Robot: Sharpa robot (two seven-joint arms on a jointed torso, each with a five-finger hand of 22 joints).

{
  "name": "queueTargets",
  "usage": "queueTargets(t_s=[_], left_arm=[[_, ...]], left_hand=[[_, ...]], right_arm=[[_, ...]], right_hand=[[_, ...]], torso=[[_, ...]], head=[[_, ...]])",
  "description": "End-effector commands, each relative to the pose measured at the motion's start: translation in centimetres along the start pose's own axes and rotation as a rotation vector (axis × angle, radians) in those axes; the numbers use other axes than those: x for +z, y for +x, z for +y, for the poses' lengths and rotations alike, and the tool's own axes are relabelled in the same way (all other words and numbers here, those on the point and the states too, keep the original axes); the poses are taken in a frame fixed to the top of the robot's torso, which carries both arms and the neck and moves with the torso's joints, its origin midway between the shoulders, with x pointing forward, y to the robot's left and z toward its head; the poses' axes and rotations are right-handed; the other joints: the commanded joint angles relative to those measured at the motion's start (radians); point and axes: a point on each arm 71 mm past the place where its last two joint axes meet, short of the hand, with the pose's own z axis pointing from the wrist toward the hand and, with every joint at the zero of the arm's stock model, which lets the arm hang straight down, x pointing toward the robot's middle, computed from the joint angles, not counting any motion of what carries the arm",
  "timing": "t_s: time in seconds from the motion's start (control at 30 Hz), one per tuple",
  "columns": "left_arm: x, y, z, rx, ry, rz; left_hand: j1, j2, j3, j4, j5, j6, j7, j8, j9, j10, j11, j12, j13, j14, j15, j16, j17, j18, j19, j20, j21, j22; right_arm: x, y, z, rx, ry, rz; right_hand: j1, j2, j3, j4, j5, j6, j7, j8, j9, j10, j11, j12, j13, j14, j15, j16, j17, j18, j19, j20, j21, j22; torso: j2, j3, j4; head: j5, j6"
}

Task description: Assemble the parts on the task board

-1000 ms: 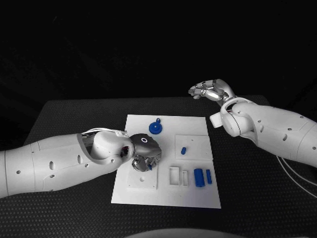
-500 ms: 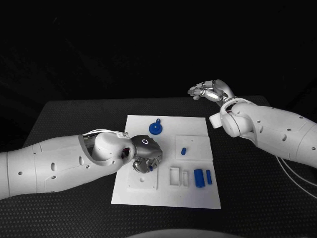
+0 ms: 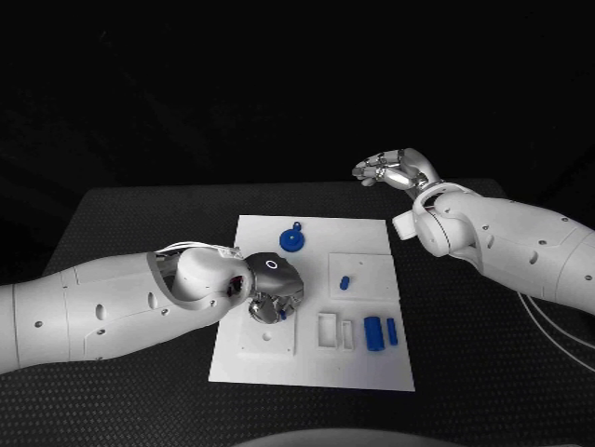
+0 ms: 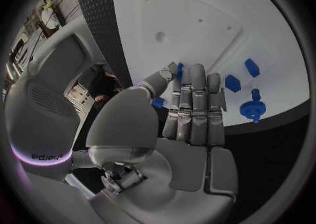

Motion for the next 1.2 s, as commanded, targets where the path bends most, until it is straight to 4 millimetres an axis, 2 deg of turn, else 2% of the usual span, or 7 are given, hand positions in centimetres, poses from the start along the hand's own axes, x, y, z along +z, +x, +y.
queueTargets(t_s=[0.03,1.2], left_arm=[[0.08,0.08,0.00,0.015,-0.008,0.007],[-0.11,0.13,0.04,0.030,-0.022,0.008]], left_hand=[[0.001,0.013,0.008,0.000,0.004,0.006,0.001,0.003,0.001,0.006,0.000,0.000,0.000,0.002,-0.002,-0.003,0.001,0.000,-0.001,-0.009,-0.004,0.001],[0.002,0.010,0.013,0.000,0.004,0.010,-0.001,0.004,0.003,0.011,-0.002,0.001,0.001,0.006,-0.003,-0.004,0.006,0.000,0.001,-0.010,-0.004,0.006]], right_arm=[[0.01,0.18,0.13,-0.002,-0.011,0.016],[-0.01,0.24,0.17,0.000,-0.011,0.020]], right_hand=[[0.010,0.004,-0.001,-0.001,0.001,-0.006,-0.001,0.004,-0.001,-0.002,0.004,0.006,-0.001,0.004,0.000,-0.004,-0.001,-0.011,0.000,0.000,-0.004,-0.001],[0.010,0.004,-0.002,0.000,0.001,-0.006,-0.001,0.004,-0.002,-0.002,0.004,0.006,-0.001,0.006,0.000,-0.008,-0.002,-0.011,0.001,0.001,-0.007,0.000]], torso=[[0.000,-0.0006,-0.0004],[0.000,0.0000,0.0000]], head=[[0.001,0.000],[0.001,0.000]])
